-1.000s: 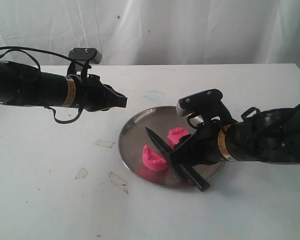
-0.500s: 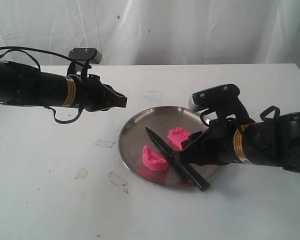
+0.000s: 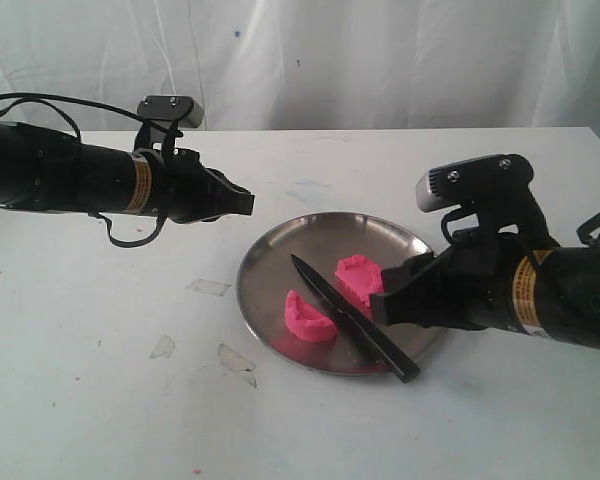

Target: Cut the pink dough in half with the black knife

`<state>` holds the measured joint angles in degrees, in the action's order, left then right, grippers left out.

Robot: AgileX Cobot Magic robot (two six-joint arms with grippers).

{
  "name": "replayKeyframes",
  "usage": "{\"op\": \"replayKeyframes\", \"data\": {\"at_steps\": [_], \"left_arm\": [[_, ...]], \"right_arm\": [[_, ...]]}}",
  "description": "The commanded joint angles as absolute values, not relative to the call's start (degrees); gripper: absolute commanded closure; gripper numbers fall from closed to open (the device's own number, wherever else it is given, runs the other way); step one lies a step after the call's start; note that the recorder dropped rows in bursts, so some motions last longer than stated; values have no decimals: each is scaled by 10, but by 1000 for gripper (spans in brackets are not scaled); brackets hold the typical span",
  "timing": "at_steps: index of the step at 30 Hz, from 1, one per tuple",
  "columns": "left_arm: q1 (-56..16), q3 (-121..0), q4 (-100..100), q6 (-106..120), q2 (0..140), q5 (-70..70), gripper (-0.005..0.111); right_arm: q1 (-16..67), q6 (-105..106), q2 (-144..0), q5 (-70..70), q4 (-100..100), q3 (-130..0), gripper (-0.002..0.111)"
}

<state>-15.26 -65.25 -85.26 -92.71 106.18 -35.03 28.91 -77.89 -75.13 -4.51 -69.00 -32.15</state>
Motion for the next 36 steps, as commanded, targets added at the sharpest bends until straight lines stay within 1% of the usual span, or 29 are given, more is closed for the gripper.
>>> {"op": "replayKeyframes", "data": {"at_steps": [1, 13, 19, 30, 36], "left_arm": [[-150, -651, -857, -927, 1053, -349, 107], [-150, -651, -857, -927, 1053, -349, 107], [-150, -651, -857, -927, 1053, -349, 107], [-150, -651, -857, -927, 1053, -349, 107], [-150, -651, -857, -927, 1053, -349, 107]], "right_arm": [[286, -783, -718, -42, -689, -293, 69], [286, -815, -644, -42, -688, -266, 69], [286, -880, -621, 51, -679, -266, 69], [286, -887, -600, 45, -665, -266, 69], [286, -865, -585, 15, -665, -266, 69]]}}
